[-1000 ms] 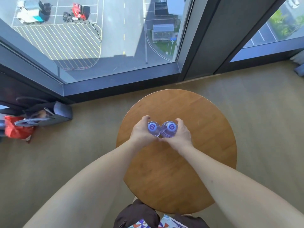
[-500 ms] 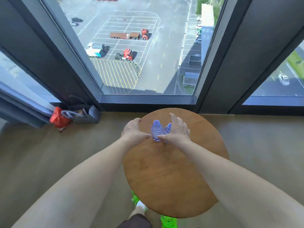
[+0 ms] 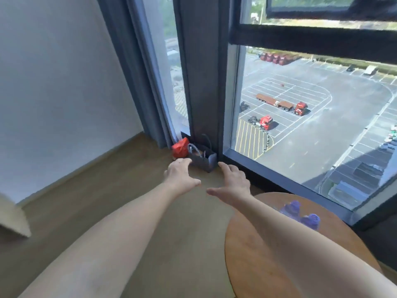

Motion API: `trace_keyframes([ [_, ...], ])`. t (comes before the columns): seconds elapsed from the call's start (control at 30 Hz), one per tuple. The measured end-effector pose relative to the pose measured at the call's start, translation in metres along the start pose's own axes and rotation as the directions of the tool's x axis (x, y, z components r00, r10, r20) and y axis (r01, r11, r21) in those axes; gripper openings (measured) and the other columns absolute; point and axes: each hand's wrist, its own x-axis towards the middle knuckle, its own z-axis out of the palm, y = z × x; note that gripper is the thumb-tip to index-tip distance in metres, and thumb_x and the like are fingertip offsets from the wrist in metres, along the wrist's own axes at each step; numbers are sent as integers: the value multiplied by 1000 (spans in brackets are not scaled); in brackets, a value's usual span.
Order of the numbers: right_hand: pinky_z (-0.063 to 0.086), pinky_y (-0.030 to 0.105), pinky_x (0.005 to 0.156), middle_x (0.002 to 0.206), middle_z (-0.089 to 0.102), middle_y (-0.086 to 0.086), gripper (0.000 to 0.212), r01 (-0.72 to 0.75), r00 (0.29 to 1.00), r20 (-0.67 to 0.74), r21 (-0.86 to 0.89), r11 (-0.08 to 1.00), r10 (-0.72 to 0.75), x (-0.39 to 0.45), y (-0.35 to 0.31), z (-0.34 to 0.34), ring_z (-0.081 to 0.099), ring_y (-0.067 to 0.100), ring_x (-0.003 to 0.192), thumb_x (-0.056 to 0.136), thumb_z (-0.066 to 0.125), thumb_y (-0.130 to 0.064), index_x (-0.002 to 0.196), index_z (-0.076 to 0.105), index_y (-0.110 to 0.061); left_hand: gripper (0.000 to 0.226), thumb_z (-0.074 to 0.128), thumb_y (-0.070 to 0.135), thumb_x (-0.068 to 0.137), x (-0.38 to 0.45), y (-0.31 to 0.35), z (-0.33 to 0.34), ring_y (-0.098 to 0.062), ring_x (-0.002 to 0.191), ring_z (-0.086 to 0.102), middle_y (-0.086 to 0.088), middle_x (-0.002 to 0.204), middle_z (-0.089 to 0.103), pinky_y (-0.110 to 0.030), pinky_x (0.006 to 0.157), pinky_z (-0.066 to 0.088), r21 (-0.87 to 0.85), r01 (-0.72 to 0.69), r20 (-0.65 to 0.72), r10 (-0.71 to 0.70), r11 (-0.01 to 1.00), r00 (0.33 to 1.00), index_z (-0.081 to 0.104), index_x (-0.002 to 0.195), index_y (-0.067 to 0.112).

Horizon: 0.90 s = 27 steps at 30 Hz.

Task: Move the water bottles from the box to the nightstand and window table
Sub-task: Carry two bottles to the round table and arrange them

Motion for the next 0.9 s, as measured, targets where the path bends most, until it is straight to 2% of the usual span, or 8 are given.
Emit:
trace_keyframes([
  [0.13,35,43,110,153,38,-5,101,199,979,55,-21,980,-197,-9,-100,40,37,27,137,68,79,-62,152,28,-41,79,77,45,83,-39,-94,-54,-24,147,35,-1,158,40,-42,117,35,1,129,-112,-128,992,985,43,151,23],
  [0.27,34,42,108,152,39,-5,101,378,921,120,-45,925,-371,-39,-206,94,37,26,136,68,80,-62,152,29,-40,77,76,45,85,-101,-205,-98,-26,146,34,-3,155,43,-43,119,31,-12,288,-184,-285,958,941,44,150,22],
  [0.43,33,45,111,154,37,-3,102,577,803,241,-81,813,-546,-94,-326,169,35,27,140,69,80,-63,153,27,-40,80,75,50,84,-196,-341,-145,-27,146,34,-2,158,41,-42,119,32,-117,514,-258,-526,850,811,41,153,27],
  [0.53,33,45,112,154,37,-2,103,657,732,291,-61,751,-616,-132,-395,213,35,27,140,69,81,-62,153,27,-40,79,75,50,85,-255,-410,-166,-29,146,34,-4,157,42,-43,120,30,-155,601,-280,-618,784,735,41,153,26],
  [0.67,34,46,111,155,36,-1,102,769,597,385,-24,639,-704,-193,-480,271,35,29,140,70,81,-60,154,26,-41,72,74,46,89,-339,-487,-183,-30,147,28,-2,158,40,-43,120,27,-241,678,-330,-716,694,616,44,151,25],
  [0.8,35,46,111,155,37,0,101,868,428,475,20,495,-769,-259,-550,325,36,29,140,70,80,-60,154,27,-40,75,69,53,90,-425,-546,-190,-29,148,28,1,160,36,-47,119,31,-271,772,-348,-806,575,479,39,154,28],
  [0.9,35,46,111,156,36,0,102,922,277,550,79,379,-788,-310,-596,369,36,29,140,71,80,-59,155,26,-39,77,68,57,89,-489,-584,-188,-30,145,33,-1,159,37,-49,117,33,-330,845,-325,-891,421,317,38,154,29],
])
